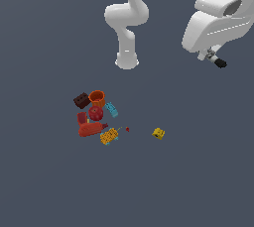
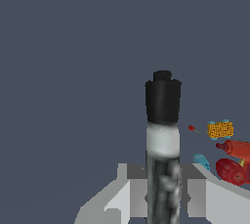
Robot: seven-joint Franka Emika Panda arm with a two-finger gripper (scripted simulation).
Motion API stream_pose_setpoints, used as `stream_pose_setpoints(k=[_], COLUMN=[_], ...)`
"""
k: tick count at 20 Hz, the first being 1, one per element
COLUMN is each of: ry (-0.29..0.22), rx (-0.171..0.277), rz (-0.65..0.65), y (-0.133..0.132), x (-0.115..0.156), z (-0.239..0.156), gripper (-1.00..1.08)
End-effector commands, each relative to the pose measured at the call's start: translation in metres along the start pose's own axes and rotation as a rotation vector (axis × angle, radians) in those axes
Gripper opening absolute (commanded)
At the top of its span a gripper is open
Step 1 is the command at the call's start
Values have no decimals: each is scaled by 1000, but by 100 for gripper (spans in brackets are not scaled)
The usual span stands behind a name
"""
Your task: Pick up a designated object from a clutter of objects.
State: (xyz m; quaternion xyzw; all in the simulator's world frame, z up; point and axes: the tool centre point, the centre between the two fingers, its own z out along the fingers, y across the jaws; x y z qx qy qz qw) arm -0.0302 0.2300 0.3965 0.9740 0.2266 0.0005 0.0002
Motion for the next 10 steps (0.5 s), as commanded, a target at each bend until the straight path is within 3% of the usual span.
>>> stream_pose_setpoints(k=[1, 10], ry=[-1, -1], rx=[0, 1], rz=[1, 2], y=[-6, -13], x=[2, 6], z=[-12, -29], gripper=[-100, -100])
